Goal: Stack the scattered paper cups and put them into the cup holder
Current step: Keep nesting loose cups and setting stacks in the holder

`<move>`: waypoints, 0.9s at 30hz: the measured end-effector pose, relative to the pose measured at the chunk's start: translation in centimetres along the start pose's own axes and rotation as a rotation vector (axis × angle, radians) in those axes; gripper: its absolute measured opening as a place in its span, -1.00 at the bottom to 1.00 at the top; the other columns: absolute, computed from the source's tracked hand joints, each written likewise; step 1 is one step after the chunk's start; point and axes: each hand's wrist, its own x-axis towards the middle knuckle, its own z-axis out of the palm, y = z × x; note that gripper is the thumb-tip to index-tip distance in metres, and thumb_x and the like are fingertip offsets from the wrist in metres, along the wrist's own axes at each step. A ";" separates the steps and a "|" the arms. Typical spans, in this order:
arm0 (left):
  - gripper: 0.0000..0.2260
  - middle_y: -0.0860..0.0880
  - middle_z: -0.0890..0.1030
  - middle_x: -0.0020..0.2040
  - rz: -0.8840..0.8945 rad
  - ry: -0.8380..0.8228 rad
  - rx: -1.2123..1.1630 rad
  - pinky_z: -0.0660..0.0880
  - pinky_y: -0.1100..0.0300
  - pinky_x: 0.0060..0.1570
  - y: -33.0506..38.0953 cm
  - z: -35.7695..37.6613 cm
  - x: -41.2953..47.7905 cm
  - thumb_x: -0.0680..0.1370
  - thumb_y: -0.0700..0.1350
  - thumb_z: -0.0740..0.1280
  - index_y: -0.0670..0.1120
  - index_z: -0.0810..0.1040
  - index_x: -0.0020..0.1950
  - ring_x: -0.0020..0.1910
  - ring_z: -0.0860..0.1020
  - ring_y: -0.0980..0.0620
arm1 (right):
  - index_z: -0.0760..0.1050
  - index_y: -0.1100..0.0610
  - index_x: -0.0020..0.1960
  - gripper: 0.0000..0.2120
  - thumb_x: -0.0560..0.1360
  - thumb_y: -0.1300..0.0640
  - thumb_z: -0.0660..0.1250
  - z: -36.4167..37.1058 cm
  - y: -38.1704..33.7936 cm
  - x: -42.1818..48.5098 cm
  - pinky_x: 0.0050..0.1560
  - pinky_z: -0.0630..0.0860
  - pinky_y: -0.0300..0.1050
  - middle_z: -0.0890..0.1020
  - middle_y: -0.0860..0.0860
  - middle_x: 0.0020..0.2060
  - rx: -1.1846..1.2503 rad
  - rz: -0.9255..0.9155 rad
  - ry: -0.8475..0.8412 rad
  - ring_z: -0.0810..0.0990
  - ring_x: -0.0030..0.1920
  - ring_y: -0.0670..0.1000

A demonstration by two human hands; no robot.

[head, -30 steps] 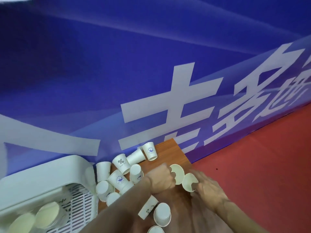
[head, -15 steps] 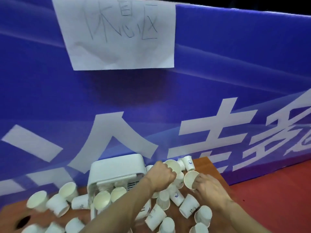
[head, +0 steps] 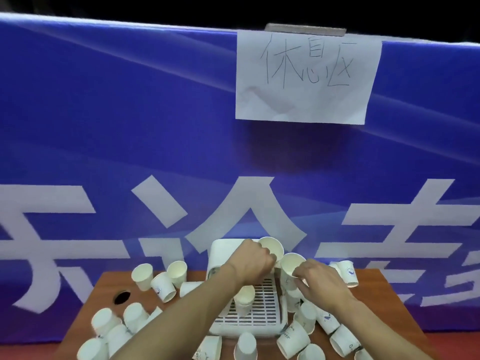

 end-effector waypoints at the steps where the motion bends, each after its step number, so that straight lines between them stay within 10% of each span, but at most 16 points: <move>1: -0.94 -0.10 0.59 -0.24 -0.033 0.004 -0.003 0.24 0.11 -0.38 -0.2 0.2 -0.4 0.53 -0.15 0.28 -0.10 0.51 -0.13 -0.38 0.38 -0.13 | 0.58 -0.06 0.01 -0.80 0.57 -0.02 0.18 -0.2 -0.2 0.5 -0.10 0.48 -0.12 0.62 -0.10 -0.06 0.006 -0.016 0.011 0.56 0.01 -0.03; 14: -0.91 -0.02 0.55 -0.29 -0.347 -0.067 -0.074 0.15 0.17 -0.45 0.3 3.2 -5.1 0.53 -0.11 0.31 -0.05 0.52 -0.17 -0.40 0.46 -0.06 | 0.62 -0.05 -0.05 -0.78 0.55 -0.06 0.21 0.1 -3.1 2.9 -0.09 0.39 -0.15 0.63 -0.14 -0.15 -0.009 -0.172 0.081 0.49 -0.04 -0.04; 27: -0.73 -0.07 0.66 -0.05 -0.624 0.087 -0.331 0.58 0.09 -0.14 1.7 7.1 -8.8 0.64 0.07 0.18 -0.06 0.59 0.07 -0.15 0.62 -0.07 | 0.60 -0.05 -0.22 -0.90 0.48 0.05 0.36 3.3 -5.0 2.5 -0.23 0.48 -0.21 0.63 -0.14 -0.30 0.601 0.169 -0.123 0.57 -0.26 -0.13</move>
